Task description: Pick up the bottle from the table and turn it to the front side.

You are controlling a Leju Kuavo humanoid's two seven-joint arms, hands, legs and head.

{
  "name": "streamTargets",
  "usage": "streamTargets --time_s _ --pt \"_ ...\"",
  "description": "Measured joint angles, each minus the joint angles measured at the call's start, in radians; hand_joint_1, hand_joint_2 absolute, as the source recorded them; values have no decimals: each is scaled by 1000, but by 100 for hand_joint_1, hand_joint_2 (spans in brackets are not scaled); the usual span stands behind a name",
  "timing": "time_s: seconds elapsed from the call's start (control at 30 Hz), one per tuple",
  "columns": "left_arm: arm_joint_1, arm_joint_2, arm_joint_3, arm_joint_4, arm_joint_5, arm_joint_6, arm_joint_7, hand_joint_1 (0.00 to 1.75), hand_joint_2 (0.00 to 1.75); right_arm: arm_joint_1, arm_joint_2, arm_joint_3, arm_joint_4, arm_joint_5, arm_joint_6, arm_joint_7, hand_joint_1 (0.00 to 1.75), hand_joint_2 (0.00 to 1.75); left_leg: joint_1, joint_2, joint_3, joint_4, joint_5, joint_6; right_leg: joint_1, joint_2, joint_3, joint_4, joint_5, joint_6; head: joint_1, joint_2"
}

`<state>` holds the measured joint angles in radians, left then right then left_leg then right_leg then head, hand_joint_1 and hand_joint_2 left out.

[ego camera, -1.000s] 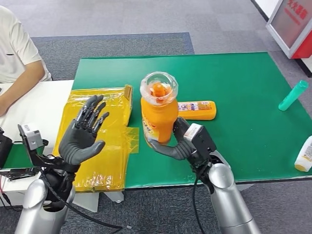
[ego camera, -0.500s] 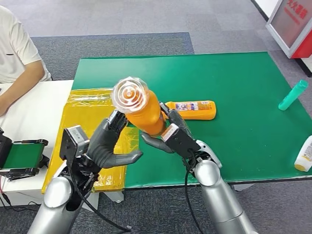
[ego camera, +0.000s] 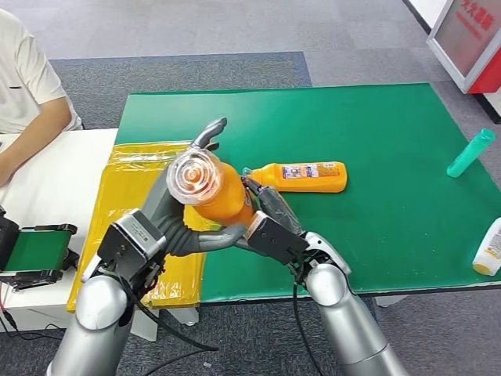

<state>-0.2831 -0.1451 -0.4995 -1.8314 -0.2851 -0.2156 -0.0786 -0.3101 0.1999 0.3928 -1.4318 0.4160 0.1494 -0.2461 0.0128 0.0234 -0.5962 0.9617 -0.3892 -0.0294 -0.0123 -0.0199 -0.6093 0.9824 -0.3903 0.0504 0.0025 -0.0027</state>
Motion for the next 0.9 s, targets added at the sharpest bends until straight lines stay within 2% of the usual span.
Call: streamTargets --time_s 0.17,0.3,0.47,0.6,0.73,0.77,0.87,0.9 --pt "-17 -32 -13 -19 -40 -3 -15 0 175 -2 1 6 11 10 2 8 175 175 0 0 0 0 0 0 0 0 0 0 0 0 0 0" --pt "-21 -46 -25 -19 -60 -10 -19 173 175 -2 2 10 28 13 2 15 175 175 0 0 0 0 0 0 0 0 0 0 0 0 0 0" --pt "-21 -47 -35 -17 -69 -13 -22 175 175 -2 3 17 40 13 2 12 175 175 0 0 0 0 0 0 0 0 0 0 0 0 0 0" --pt "-20 -46 -38 -17 -69 -14 -28 175 175 -2 3 20 43 11 0 9 175 175 0 0 0 0 0 0 0 0 0 0 0 0 0 0" --pt "-19 -46 -39 -17 -59 -18 -31 93 175 -2 3 20 44 10 -2 9 175 175 0 0 0 0 0 0 0 0 0 0 0 0 0 0" --pt "-19 -46 -39 -17 -56 -18 -31 84 175 -2 3 20 44 10 -3 9 175 175 0 0 0 0 0 0 0 0 0 0 0 0 0 0" --pt "-19 -46 -39 -17 -49 -18 -31 14 175 -2 3 20 43 10 -3 9 175 175 0 0 0 0 0 0 0 0 0 0 0 0 0 0" --pt "-19 -46 -39 -17 -48 -18 -31 0 175 -2 3 20 43 10 -3 8 175 175 0 0 0 0 0 0 0 0 0 0 0 0 0 0"
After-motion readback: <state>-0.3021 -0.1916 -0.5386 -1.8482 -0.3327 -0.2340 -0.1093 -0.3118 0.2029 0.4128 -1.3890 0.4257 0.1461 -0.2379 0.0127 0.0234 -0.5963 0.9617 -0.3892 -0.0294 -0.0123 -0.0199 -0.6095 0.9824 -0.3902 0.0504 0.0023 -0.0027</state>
